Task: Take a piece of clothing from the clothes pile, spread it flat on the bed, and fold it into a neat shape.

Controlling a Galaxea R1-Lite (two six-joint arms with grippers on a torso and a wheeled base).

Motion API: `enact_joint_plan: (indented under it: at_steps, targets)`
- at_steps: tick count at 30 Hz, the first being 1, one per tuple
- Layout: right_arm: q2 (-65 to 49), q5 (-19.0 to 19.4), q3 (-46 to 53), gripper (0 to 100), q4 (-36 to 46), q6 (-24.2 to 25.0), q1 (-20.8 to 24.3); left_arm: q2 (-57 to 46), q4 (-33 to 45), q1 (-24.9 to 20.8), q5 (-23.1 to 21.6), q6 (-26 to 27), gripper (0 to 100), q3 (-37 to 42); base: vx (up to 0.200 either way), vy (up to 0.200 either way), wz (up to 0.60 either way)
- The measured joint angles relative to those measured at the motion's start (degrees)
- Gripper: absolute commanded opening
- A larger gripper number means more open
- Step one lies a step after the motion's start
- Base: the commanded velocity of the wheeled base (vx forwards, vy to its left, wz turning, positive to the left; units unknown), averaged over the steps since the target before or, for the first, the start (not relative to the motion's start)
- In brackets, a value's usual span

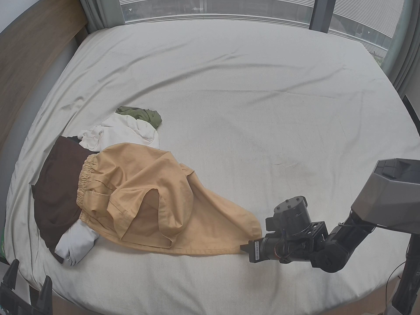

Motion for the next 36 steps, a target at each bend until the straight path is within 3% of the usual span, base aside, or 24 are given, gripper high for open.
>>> enact_joint_plan:
  at_steps: [36]
  targets:
    - [-8.9, -1.3, 16.0, 0, 0.0, -3.6, -9.5, 0.0, 0.0, 0.0, 0.0, 0.1, 100, 0.0, 0.000, 0.000, 0.00]
